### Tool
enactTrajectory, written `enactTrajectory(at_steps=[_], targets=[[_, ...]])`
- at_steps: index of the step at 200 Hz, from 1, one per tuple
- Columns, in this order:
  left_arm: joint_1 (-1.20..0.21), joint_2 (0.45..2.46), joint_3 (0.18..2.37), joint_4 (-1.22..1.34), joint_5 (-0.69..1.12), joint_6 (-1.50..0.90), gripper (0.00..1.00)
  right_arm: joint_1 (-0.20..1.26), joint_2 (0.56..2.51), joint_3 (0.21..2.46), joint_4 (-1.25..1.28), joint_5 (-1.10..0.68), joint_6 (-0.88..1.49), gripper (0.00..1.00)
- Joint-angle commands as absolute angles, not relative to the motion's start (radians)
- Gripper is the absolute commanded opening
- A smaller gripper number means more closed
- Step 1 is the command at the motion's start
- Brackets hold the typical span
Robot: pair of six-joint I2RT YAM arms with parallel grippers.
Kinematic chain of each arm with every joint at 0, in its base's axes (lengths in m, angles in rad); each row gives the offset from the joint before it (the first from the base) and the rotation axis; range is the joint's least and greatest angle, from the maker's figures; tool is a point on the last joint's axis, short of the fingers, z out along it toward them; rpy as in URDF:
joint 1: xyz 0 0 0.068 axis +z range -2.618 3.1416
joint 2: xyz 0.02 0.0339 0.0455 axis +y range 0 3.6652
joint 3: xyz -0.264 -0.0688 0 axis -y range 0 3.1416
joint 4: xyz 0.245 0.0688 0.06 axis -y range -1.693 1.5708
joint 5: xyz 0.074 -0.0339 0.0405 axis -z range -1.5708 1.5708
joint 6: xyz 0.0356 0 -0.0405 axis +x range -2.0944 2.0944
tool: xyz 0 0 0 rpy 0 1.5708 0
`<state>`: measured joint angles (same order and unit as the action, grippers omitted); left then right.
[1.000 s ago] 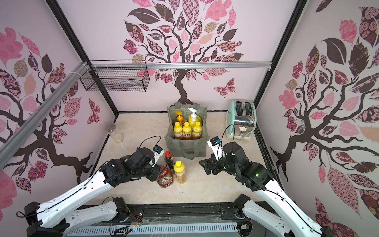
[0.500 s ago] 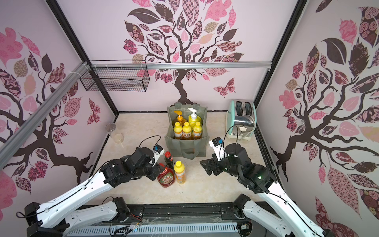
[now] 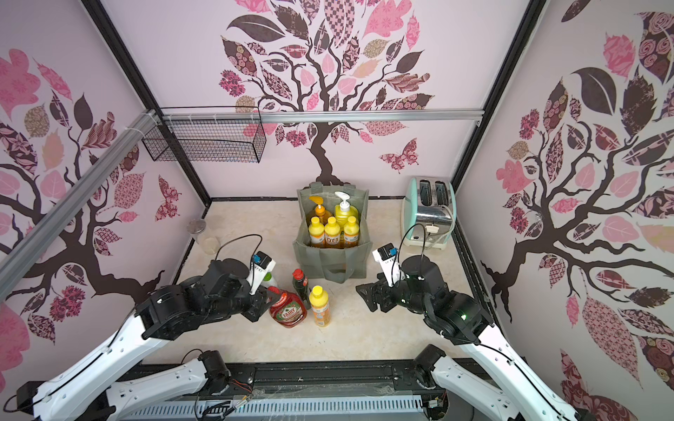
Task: Pack dish soap into the shopping bag
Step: Pick up the bottle of dish soap at the center of the board, then place the bottle of dish soap in the shopping bag.
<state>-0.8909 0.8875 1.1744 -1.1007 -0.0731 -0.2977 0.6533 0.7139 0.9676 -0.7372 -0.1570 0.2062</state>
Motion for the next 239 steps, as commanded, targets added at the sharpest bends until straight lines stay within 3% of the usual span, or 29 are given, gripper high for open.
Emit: enactTrajectory(at_steps=[1, 89, 167, 211, 239], targets=[[-0.892, 0.862, 1.305, -1.044, -0.043, -0.289, 0.0, 0.651, 0.704, 0.991, -0.751, -0.16, 0.213, 0.86], [-0.893, 0.908, 1.683, -1.008, 0.026, -0.234, 0.0, 0.652, 0.734, 1.03, -0.789, -0.115, 0.213, 0.85], [-0.892, 1.145, 1.876, -0.817, 0.046, -0.166, 0.0, 0.65, 0.727, 1.039, -0.806, -0.095, 0.224, 0.85], [-0.893, 1.296, 2.004, -0.756, -0.037, -0.08, 0.0, 0.651, 0.715, 1.036, -0.811, -0.052, 0.252, 0.85], [-0.892, 1.389, 2.066, -0.753, -0.08, 0.015, 0.0, 0.65, 0.675, 1.035, -0.806, 0.005, 0.279, 0.77]])
